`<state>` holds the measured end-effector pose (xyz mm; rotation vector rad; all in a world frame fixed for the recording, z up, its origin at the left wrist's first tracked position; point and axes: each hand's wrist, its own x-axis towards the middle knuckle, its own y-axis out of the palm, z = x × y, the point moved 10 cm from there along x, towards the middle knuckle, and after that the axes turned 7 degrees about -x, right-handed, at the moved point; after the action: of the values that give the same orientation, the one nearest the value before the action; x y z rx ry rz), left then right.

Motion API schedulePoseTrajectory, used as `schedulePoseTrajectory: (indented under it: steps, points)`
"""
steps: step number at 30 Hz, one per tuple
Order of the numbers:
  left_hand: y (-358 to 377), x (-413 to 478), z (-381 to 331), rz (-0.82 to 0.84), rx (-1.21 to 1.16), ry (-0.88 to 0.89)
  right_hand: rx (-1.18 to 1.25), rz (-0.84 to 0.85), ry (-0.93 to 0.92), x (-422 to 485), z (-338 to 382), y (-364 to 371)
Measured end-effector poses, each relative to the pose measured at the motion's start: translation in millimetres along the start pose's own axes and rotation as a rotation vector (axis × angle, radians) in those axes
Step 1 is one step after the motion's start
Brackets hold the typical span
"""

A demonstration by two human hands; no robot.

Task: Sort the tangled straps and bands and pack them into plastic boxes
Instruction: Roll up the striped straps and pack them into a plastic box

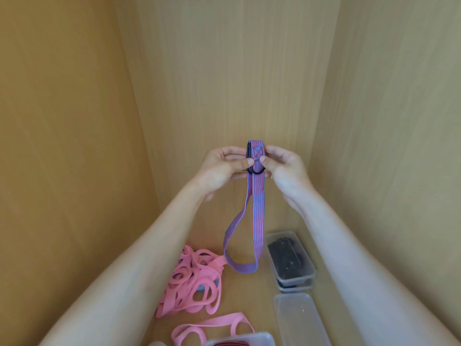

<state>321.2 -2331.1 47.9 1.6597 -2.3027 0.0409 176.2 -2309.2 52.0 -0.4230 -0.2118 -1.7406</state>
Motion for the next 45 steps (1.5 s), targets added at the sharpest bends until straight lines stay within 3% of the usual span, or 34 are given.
schedulePoseTrajectory:
  steps: [5, 13, 18, 31, 45]
  points:
    - [-6.0, -1.7, 6.4, 0.016, 0.01, -0.008, 0.017, 0.159, 0.057, 0.8, -0.6, 10.5]
    - [7.3, -6.7, 21.0, 0.106, -0.156, -0.1, 0.011, 0.163, 0.047, 11.2, 20.0, 12.9]
    - [26.1, -13.9, 35.5, 0.215, 0.054, -0.105, 0.036, 0.139, 0.033, 19.7, 34.8, 8.8]
    - [43.6, -21.1, 27.7, 0.202, -0.255, -0.202, 0.12, 0.068, 0.07, 27.5, 45.7, 9.3]
    - [32.3, -28.2, 26.6, 0.15, -0.133, -0.166, 0.309, -0.045, 0.185, 20.5, 22.3, -3.7]
